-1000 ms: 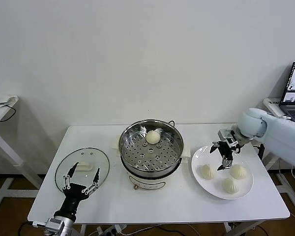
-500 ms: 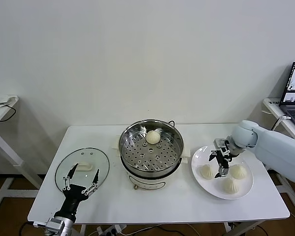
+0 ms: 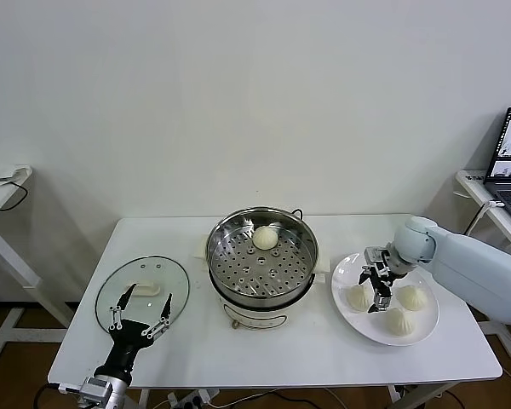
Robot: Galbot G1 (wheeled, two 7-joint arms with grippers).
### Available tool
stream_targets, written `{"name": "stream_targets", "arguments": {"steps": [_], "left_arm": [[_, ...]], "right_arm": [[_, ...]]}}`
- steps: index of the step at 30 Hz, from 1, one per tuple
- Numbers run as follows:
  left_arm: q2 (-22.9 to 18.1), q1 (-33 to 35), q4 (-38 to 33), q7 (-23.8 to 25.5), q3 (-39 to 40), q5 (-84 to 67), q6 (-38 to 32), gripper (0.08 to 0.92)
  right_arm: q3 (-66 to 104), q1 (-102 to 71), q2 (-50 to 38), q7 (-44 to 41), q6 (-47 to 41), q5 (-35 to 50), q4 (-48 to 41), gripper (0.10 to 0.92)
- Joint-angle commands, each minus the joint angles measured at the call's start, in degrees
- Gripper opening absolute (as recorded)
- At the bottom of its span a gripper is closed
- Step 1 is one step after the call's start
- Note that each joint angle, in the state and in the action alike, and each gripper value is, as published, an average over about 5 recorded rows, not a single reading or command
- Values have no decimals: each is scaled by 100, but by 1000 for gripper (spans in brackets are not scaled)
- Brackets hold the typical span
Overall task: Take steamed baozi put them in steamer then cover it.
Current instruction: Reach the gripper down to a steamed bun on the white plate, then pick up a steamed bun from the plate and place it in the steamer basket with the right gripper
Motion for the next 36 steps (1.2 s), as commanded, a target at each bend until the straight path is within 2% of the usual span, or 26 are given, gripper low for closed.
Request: {"name": "stream_targets", "arguments": {"steps": [1,5,14,19,29,36], "left_arm": [[3,-3,4,3,1,1,-1,823],[3,-3,4,5,-1,0,-1,823],[-3,4,-15,7,-9,-1,-6,823],[-8,17,-31,3,5,2,-6,823],[37,111,-140,-17,-6,26,6,823],[59,160,-185,-22,-17,50,-15,823]], "right_arm": [[34,-58,29,8,0,-32,-29,718],[46,-60,64,14,29,-82,-73,674],[68,8,-30,-60,42,-11,-4,670],[-215,507,-397,-158,-6,412,348,664],[-2037,2879,-1454,-315,-307,1720,1820,667],[-3833,5289,-1466,-556,-639,2454,2532,672]]}}
